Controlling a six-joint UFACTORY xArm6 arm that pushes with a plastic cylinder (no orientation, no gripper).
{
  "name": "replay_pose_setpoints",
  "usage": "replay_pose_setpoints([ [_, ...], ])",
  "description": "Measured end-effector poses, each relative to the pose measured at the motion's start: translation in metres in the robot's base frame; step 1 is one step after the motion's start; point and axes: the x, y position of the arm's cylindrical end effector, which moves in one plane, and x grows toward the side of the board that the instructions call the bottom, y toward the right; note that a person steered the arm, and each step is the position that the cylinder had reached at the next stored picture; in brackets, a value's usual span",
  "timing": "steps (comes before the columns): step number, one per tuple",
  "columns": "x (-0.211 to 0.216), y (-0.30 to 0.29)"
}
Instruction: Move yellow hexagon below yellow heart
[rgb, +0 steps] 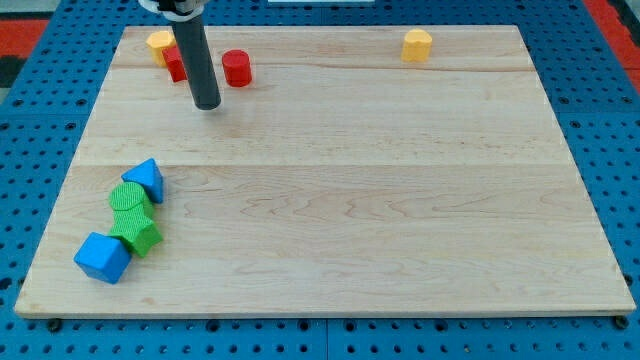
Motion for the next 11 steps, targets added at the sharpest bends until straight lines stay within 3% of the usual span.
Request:
replay_pose_setpoints([
  [2, 0.000, -0.096],
  [4, -0.078, -0.148],
  [5, -0.103, -0.120],
  [7, -0.112, 0.026],
  [9, -0.157, -0.045],
  [10, -0.156, 0.023],
  [11, -0.156, 0.127],
])
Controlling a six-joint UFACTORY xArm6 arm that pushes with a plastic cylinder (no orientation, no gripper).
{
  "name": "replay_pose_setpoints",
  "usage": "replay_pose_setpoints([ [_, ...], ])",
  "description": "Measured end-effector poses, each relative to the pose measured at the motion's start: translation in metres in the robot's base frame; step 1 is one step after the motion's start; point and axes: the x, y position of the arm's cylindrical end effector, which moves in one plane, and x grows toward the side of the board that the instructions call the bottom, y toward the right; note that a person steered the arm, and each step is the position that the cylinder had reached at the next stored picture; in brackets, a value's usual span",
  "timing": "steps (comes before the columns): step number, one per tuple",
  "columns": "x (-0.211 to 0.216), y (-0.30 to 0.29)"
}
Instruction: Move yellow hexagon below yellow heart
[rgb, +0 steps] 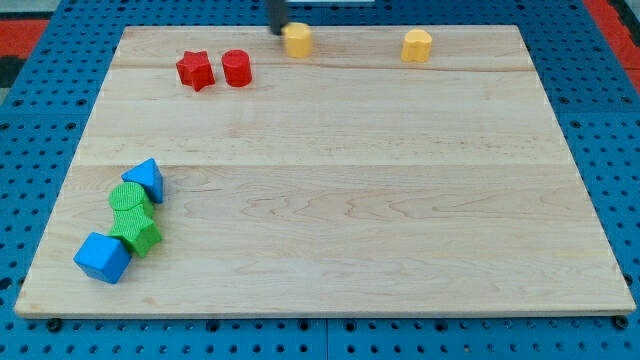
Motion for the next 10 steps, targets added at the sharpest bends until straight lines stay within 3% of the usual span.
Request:
replay_pose_setpoints([
  [2, 0.021, 0.035],
  [3, 0.024, -0.013],
  [4, 0.035, -0.013],
  [5, 0.058, 0.033],
  [7, 0.081, -0.003],
  [9, 0.107, 0.123],
  [10, 0.107, 0.112],
])
